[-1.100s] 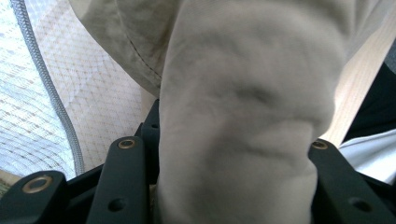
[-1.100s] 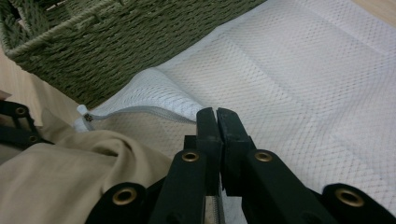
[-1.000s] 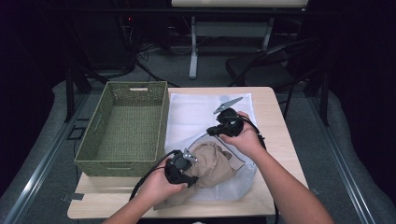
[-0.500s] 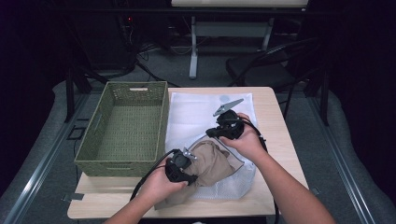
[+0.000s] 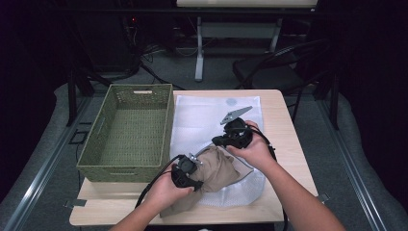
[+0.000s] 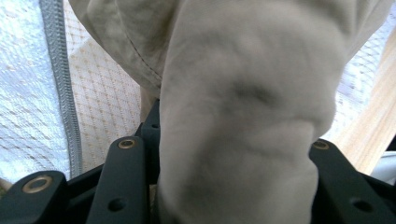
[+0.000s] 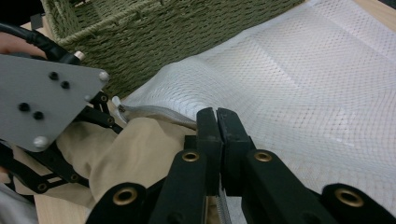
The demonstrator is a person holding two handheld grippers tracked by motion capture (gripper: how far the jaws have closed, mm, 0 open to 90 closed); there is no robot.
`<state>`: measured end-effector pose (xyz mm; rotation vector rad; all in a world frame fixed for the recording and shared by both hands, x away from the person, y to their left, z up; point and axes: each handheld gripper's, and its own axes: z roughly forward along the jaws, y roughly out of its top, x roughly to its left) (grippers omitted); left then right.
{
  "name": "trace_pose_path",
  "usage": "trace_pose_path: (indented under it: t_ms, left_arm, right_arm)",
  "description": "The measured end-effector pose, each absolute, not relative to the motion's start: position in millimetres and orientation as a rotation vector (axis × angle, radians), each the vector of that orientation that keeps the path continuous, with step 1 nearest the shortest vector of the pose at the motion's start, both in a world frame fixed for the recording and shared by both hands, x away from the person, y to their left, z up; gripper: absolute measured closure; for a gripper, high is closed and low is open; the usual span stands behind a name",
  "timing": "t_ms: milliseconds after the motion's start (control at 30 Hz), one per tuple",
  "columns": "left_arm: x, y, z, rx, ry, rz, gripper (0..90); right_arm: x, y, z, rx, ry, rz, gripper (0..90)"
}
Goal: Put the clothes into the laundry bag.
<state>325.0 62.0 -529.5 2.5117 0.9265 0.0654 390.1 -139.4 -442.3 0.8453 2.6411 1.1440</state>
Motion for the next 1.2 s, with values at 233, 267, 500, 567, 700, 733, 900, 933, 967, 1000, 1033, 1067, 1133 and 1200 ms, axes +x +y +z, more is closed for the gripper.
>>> trace_pose_path:
  t_ms: [233, 267, 500, 567, 700, 733, 900, 933, 967, 1000, 1033, 1067, 1133, 1200]
  left_arm:
    - [327.2, 60.7, -530.9, 2.508, 0.953, 0.060, 54.2]
    - [327.4, 60.8, -530.2, 2.506, 0.957, 0.057, 54.2]
    - [329.9, 58.5, -521.2, 2.475, 0.965, 0.069, 54.1]
    - [330.0, 57.9, -520.1, 2.467, 0.964, 0.073, 53.9]
    - [333.5, 55.3, -516.9, 2.465, 0.969, 0.083, 53.3]
    - [334.5, 54.5, -518.5, 2.468, 0.974, 0.090, 52.9]
    - [339.9, 51.0, -529.9, 2.491, 1.012, 0.087, 51.2]
    - [341.0, 50.8, -531.4, 2.491, 1.011, 0.088, 51.1]
    - [341.7, 50.4, -533.2, 2.483, 1.016, 0.089, 51.0]
    - [341.9, 50.1, -534.5, 2.476, 1.021, 0.099, 50.9]
    - [342.5, 50.3, -535.7, 2.471, 1.020, 0.090, 50.5]
    - [342.7, 50.4, -537.1, 2.468, 1.022, 0.093, 50.0]
    - [342.4, 50.8, -539.4, 2.461, 1.013, 0.097, 48.8]
    - [341.2, 50.5, -540.9, 2.453, 1.008, 0.103, 47.7]
  right_arm:
    - [381.8, -139.2, -442.4, 0.826, 2.633, 1.138, 88.8]
    - [381.8, -139.2, -442.4, 0.826, 2.633, 1.138, 88.8]
    - [380.8, -141.5, -441.7, 0.840, 2.624, 1.174, 88.8]
    - [380.0, -140.9, -441.5, 0.839, 2.620, 1.181, 88.8]
    - [379.9, -140.1, -441.3, 0.843, 2.618, 1.174, 88.8]
    - [380.2, -140.2, -441.4, 0.843, 2.619, 1.173, 88.8]
    - [381.1, -139.3, -443.6, 0.832, 2.629, 1.148, 88.8]
    - [380.7, -138.6, -444.5, 0.835, 2.629, 1.140, 88.8]
    - [380.8, -138.2, -445.5, 0.829, 2.633, 1.129, 88.8]
    - [380.8, -137.6, -447.1, 0.835, 2.629, 1.134, 88.8]
    - [381.0, -137.4, -448.2, 0.839, 2.629, 1.139, 88.8]
    - [381.4, -137.4, -449.0, 0.839, 2.626, 1.137, 88.8]
    - [381.7, -137.5, -450.5, 0.844, 2.629, 1.139, 88.8]
    - [381.6, -137.7, -451.5, 0.849, 2.631, 1.138, 88.8]
